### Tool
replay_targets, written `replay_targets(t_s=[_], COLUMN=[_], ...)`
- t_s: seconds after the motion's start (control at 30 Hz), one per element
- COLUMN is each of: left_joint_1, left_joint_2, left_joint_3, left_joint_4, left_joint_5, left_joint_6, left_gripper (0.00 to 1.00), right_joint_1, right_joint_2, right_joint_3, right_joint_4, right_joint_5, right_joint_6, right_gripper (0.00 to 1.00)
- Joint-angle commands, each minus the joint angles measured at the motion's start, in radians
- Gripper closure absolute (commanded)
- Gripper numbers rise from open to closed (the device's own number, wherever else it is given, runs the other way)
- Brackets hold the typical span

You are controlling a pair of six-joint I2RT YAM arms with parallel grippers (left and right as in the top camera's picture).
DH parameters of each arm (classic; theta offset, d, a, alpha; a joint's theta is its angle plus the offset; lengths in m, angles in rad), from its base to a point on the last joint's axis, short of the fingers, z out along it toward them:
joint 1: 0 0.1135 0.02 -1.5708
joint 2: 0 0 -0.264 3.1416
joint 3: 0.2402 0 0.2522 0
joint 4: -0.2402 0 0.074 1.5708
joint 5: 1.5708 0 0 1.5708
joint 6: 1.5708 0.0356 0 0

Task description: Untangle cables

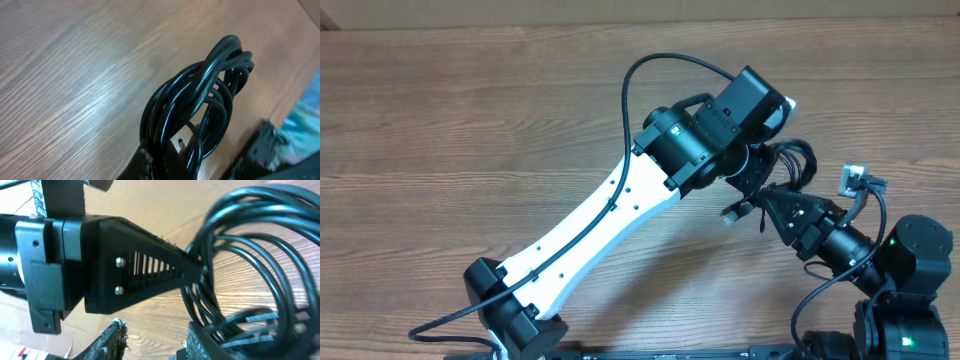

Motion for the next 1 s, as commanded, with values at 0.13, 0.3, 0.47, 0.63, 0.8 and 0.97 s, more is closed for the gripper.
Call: replay_targets(t_s=[0.13,0.3,0.47,0.63,0.8,0.97], left_joint_1=[-0.007,-0.008,-0.008,-0.008,-0.009,-0.009], left_joint_2=[-0.003,-0.003,-0.003,-0.003,-0.003,-0.003], left_joint_3=[0.008,0.008,0.008,0.008,0.008,0.008], left_joint_4=[0.082,0.092,0.097,0.100,0.100,0.100], left_joint_5=[0.002,0.057,0.131,0.198,0.260,0.254], left_joint_6=[-0.169,-0.165,-0.136,-0.080,-0.032,-0.014], left_gripper=[0.96,0.96,0.96,0.96,0.96,0.96], right_joint_1=[0.004,0.004,0.004,0.004,0.004,0.004], right_joint_2=[-0.007,-0.007,-0.001,0.021,0.053,0.079], right_joint_3=[0.014,0.014,0.014,0.014,0.014,0.014], right_joint_4=[-0.029,-0.037,-0.053,-0.058,-0.058,-0.058], right_joint_5=[0.106,0.129,0.163,0.173,0.172,0.172], right_joint_6=[0.006,0.006,0.006,0.006,0.006,0.006], right_gripper=[0.52,0.51,0.52,0.58,0.73,0.96])
